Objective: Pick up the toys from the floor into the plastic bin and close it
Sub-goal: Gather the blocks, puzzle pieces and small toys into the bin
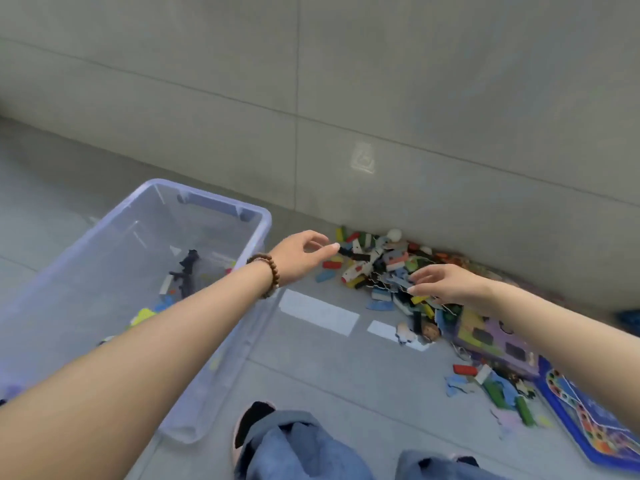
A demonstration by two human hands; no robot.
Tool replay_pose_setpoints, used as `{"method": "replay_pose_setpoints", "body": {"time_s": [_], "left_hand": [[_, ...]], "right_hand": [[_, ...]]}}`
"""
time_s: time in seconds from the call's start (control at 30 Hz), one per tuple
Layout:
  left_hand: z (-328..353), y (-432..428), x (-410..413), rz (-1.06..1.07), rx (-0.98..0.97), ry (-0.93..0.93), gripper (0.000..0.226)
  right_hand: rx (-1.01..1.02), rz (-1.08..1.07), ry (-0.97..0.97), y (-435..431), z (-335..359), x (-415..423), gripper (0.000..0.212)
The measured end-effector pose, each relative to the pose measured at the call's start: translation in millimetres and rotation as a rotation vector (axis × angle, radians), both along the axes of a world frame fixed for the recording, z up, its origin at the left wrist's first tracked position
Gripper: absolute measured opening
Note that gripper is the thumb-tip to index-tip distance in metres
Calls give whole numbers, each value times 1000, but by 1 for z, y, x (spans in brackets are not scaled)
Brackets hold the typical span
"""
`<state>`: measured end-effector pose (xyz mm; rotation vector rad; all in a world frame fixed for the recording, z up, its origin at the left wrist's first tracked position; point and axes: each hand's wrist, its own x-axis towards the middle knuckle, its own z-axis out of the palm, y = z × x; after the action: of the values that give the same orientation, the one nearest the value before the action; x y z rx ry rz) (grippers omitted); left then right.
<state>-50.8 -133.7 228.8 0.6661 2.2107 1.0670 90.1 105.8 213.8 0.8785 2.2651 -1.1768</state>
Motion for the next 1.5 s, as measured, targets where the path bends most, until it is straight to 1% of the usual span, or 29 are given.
{"method": "replay_pose_setpoints", "body": {"time_s": [0.13, 0.27, 0.37, 0.43, 0.5, 0.57, 0.63, 0.73, 0.8, 0.83, 0.87, 0.93, 0.97, 1.0, 1.13, 1.27, 1.43, 1.5], "left_hand": [[-54, 85, 31, -216, -183, -31, 57], [-116, 146, 69, -375, -354, -87, 65], [-162, 174, 98, -424, -410, -104, 61], [-188, 189, 114, -483, -434, -91, 60], [-207, 205, 127, -534, -426, -62, 59], [-221, 222, 136, -567, -409, -39, 56], [-230, 235, 143, -627, -419, -28, 51], [-236, 253, 149, -804, -512, 85, 44], [-236, 264, 153, -863, -534, 87, 41], [-237, 269, 156, -838, -506, 55, 40], [-239, 274, 160, -766, -455, 11, 37], [-246, 279, 170, -567, -334, -88, 33], [-251, 278, 176, -501, -299, -117, 35], [-256, 275, 182, -479, -295, -111, 39], [-277, 259, 198, -508, -329, 23, 57], [-283, 256, 204, -512, -323, 87, 69], [-285, 260, 209, -503, -313, 145, 58], [-286, 260, 209, -498, -326, 157, 52]], "right_hand": [[13, -167, -61, 67, -45, 75, 47], [26, -320, -87, 104, -108, 142, 50], [61, -351, -86, 117, -158, 178, 50], [127, -383, -81, 123, -185, 193, 53], [214, -448, -36, 130, -206, 204, 54], [290, -532, 23, 136, -221, 212, 47], [301, -586, 51, 139, -233, 218, 42], [284, -566, 75, 136, -250, 226, 39], [307, -576, 96, 133, -258, 227, 37], [315, -593, 111, 132, -260, 228, 36], [319, -609, 124, 132, -262, 227, 36], [317, -638, 145, 131, -264, 226, 37], [316, -649, 155, 131, -264, 226, 37], [313, -659, 164, 130, -266, 226, 37], [304, -702, 188, 126, -267, 225, 37], [287, -694, 168, 127, -266, 224, 40], [297, -622, 124, 127, -265, 226, 49], [311, -593, 122, 126, -264, 226, 49]]}}
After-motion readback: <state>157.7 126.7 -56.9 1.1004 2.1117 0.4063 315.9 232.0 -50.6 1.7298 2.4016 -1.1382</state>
